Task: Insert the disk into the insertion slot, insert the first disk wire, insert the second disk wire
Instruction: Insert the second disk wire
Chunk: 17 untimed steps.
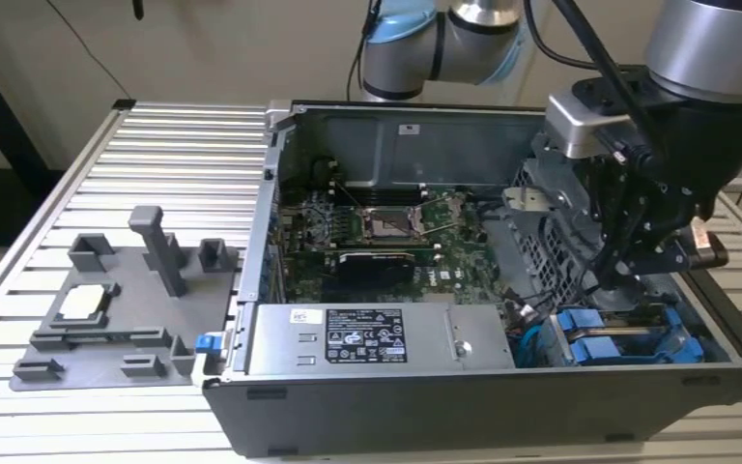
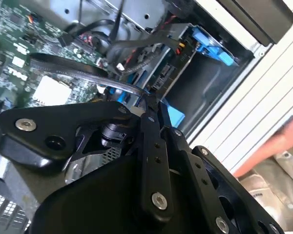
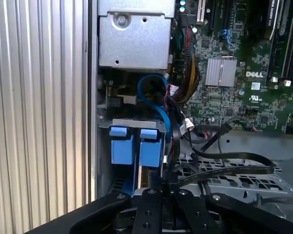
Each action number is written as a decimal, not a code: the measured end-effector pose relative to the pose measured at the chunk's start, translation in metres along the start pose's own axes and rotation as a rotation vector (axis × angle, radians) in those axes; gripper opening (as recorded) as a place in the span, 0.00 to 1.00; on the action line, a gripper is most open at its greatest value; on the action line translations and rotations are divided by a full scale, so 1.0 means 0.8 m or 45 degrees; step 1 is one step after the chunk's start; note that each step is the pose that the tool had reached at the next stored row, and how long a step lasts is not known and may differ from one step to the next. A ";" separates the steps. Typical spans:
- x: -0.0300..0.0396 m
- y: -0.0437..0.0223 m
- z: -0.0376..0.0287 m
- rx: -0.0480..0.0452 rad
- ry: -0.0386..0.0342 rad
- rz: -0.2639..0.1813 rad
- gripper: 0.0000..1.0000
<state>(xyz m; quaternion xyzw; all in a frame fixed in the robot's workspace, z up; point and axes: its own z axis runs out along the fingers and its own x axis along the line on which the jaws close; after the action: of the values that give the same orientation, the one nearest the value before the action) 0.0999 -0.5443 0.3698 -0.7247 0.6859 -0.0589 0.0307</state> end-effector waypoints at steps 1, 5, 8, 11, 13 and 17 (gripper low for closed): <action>0.0000 0.0000 0.0001 0.001 -0.0228 0.003 0.16; 0.0006 -0.0001 0.0003 0.006 -0.1125 0.017 0.16; 0.0052 -0.0040 0.0014 -0.020 -0.1165 0.017 0.16; 0.0087 -0.0107 0.0032 -0.054 -0.1184 0.018 0.16; 0.0107 -0.0166 0.0046 -0.079 -0.1195 0.018 0.16; 0.0143 -0.0280 0.0074 -0.126 -0.1219 0.018 0.16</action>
<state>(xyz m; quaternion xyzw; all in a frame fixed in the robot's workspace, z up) 0.1234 -0.5546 0.3672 -0.7224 0.6908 0.0100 0.0281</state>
